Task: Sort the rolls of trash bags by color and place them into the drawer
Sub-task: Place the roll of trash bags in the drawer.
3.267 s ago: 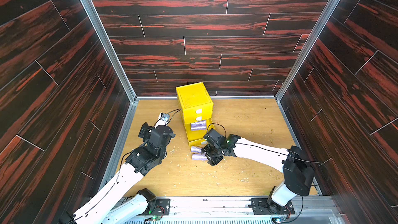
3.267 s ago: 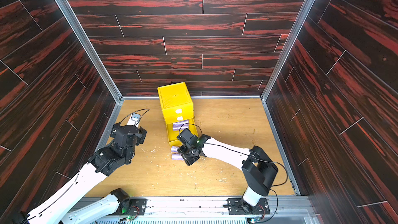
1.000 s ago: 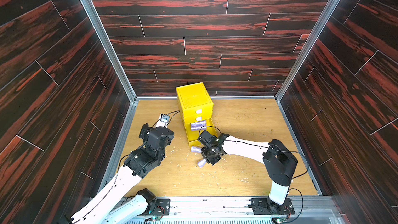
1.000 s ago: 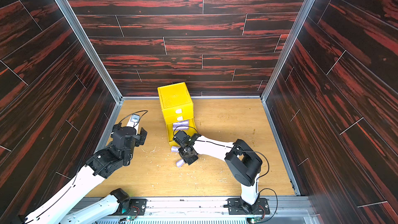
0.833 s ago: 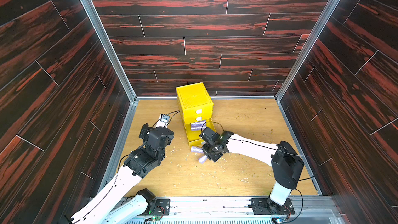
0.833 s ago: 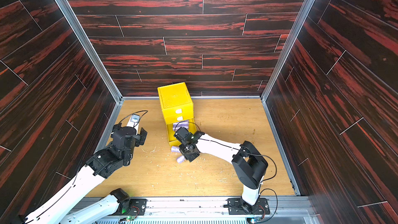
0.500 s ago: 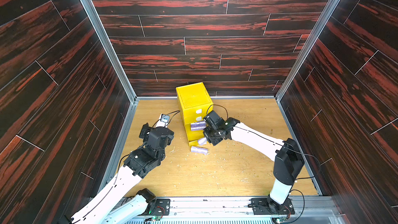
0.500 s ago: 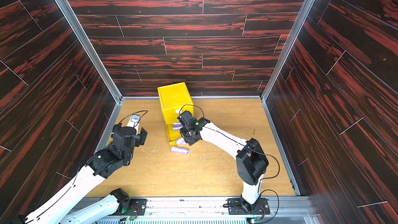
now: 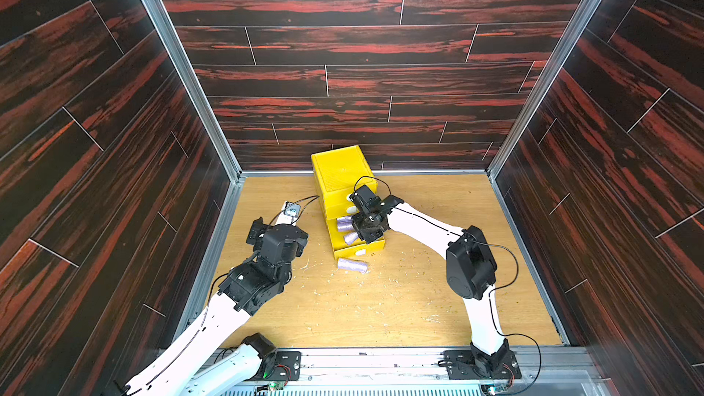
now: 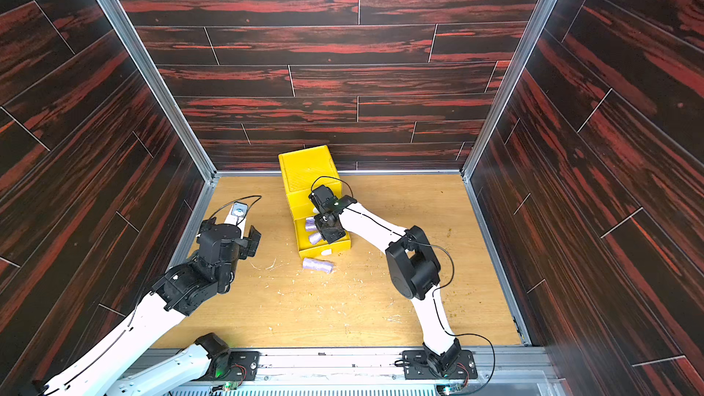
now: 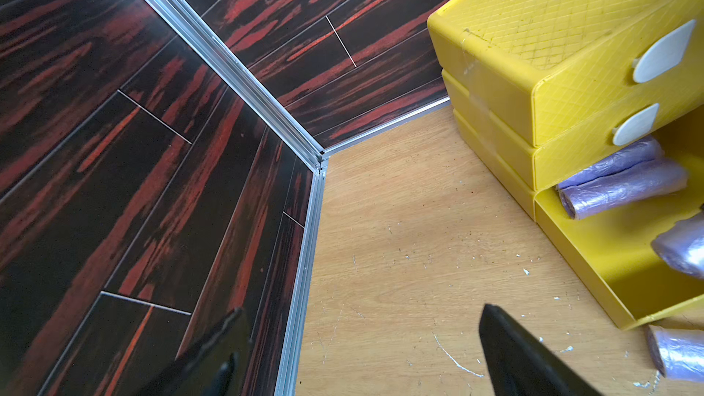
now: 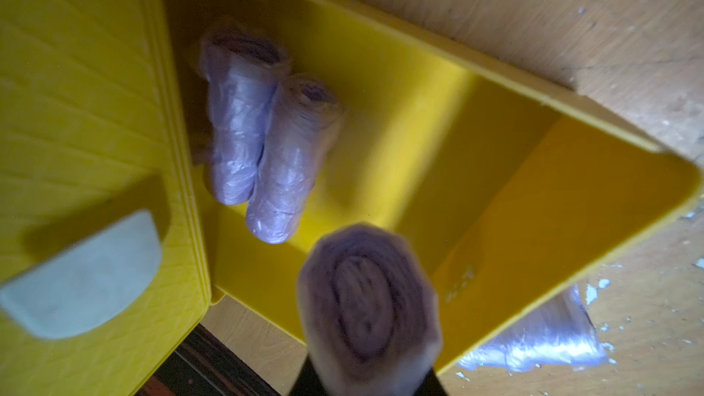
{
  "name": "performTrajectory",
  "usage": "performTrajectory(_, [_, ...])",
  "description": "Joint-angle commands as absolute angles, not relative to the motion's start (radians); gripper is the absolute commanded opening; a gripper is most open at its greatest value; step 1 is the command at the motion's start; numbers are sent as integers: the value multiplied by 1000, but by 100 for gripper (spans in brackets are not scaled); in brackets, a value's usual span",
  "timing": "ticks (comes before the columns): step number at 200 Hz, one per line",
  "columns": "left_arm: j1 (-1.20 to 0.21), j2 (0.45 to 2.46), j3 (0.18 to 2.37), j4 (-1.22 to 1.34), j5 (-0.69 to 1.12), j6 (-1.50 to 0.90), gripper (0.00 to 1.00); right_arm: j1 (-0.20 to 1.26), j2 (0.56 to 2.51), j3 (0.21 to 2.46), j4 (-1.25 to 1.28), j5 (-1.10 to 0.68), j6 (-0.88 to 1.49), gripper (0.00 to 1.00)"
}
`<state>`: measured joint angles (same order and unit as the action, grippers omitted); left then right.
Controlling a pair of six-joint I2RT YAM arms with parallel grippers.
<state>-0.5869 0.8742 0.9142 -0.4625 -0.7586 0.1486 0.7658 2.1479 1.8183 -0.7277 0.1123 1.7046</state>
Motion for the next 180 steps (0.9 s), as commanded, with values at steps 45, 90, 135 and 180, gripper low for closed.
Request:
performTrajectory(45, [-581,856,905,-458,-747,138,98,758,2239,1860,-742,61,1739,25])
performTrajectory(90, [-581,854,905,-458,-742,138,98,745,2286,1903,-746,68,1741,27])
performTrajectory(135, [-581,855,905,-459,-739,138,98,733,2319,1939,-752,89,1749,27])
performTrajectory(180, [-581,854,905,-459,-739,138,98,727,2368,1994,-763,92,1750,29])
